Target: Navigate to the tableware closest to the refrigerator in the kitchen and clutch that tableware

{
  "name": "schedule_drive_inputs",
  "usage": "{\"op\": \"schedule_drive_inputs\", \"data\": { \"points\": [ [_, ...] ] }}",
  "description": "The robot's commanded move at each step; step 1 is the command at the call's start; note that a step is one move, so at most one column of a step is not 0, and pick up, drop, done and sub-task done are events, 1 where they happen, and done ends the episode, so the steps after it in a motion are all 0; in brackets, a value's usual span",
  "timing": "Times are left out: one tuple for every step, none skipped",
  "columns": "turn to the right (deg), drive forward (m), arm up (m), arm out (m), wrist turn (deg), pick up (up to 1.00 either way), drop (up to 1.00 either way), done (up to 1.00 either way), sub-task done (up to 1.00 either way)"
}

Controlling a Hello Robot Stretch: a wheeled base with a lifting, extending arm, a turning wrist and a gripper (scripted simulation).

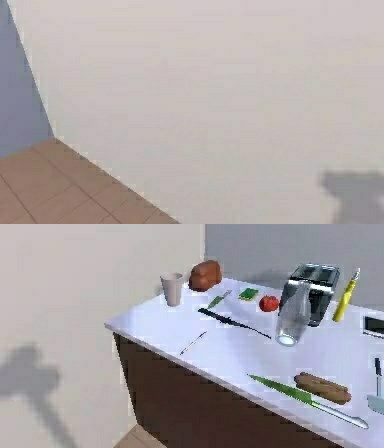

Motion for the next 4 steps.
{"op": "schedule_drive_inputs", "data": {
  "points": [
    [45.0,0.0,0.0,0.0,0.0,0.0,0.0,0.0,0.0],
    [45.0,0.0,0.0,0.0,0.0,0.0,0.0,0.0,0.0],
    [6.0,0.0,0.0,0.0,0.0,0.0,0.0,0.0,0.0],
    [0.0,0.2,0.0,0.0,0.0,0.0,0.0,0.0,0.0]
  ]
}}
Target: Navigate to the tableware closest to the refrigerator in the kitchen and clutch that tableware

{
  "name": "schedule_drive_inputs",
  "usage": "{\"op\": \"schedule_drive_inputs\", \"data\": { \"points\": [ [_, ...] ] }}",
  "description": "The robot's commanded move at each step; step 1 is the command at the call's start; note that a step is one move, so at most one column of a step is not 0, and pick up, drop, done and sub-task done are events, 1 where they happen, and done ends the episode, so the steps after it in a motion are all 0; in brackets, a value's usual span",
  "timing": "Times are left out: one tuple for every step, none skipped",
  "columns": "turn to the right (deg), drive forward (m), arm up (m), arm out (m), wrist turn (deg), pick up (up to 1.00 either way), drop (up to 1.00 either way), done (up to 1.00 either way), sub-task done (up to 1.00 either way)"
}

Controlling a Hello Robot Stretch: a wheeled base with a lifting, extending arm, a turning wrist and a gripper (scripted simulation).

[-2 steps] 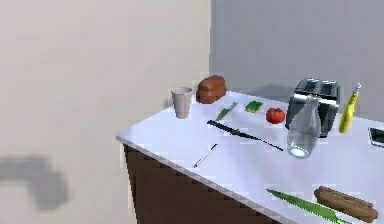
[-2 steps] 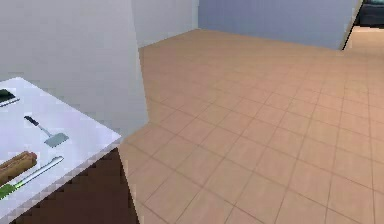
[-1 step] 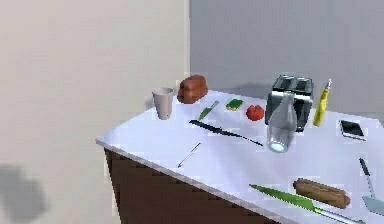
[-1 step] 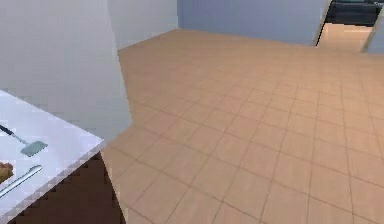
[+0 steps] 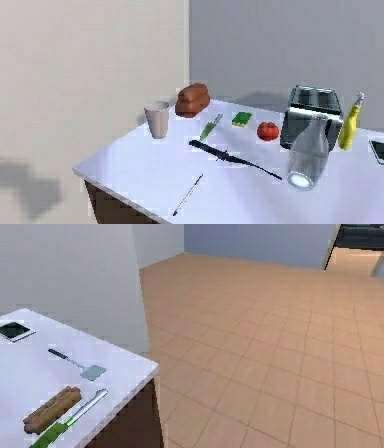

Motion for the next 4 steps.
{"op": "schedule_drive_inputs", "data": {
  "points": [
    [-45.0,0.0,0.0,0.0,0.0,0.0,0.0,0.0,0.0],
    [-45.0,0.0,0.0,0.0,0.0,0.0,0.0,0.0,0.0],
    [-9.0,0.0,0.0,0.0,0.0,0.0,0.0,0.0,0.0],
    [0.0,0.0,0.5,0.0,0.0,0.0,0.0,0.0,0.0]
  ]
}}
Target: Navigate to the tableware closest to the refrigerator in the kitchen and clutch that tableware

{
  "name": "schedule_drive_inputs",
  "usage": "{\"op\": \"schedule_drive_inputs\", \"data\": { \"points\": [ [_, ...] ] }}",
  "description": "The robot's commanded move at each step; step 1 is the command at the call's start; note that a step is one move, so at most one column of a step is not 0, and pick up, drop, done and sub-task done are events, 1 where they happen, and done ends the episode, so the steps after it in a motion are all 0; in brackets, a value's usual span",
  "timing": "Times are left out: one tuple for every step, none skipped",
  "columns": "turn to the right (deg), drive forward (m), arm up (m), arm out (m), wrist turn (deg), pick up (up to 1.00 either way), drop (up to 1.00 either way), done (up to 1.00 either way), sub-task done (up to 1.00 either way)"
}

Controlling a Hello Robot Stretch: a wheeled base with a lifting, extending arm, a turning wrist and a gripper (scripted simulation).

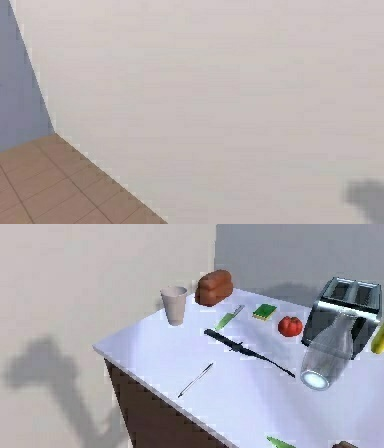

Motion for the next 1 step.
{"op": "schedule_drive_inputs", "data": {
  "points": [
    [0.0,0.0,0.38,0.0,0.0,0.0,0.0,0.0,0.0]
  ]
}}
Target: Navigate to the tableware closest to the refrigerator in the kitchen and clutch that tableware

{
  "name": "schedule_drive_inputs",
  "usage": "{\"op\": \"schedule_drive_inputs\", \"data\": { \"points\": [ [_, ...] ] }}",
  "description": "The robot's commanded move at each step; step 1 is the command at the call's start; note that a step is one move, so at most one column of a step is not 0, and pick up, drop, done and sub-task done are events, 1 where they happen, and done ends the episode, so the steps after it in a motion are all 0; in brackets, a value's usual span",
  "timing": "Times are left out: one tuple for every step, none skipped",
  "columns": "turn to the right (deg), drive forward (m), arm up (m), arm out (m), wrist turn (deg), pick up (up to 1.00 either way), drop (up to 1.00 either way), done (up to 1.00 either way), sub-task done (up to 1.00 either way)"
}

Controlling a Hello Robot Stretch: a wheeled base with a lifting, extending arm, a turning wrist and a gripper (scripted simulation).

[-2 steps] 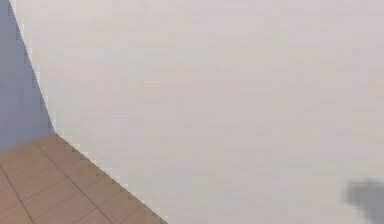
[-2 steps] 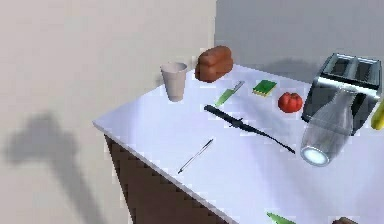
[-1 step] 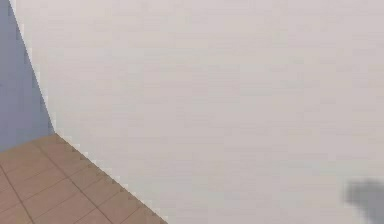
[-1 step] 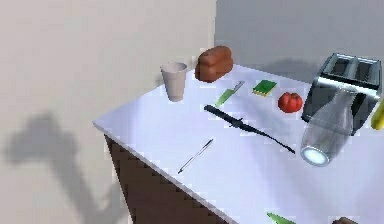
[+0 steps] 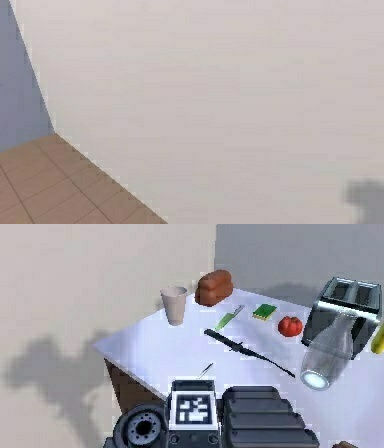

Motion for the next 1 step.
{"op": "schedule_drive_inputs", "data": {
  "points": [
    [0.0,0.0,0.0,0.5,0.0,0.0,0.0,0.0,0.0]
  ]
}}
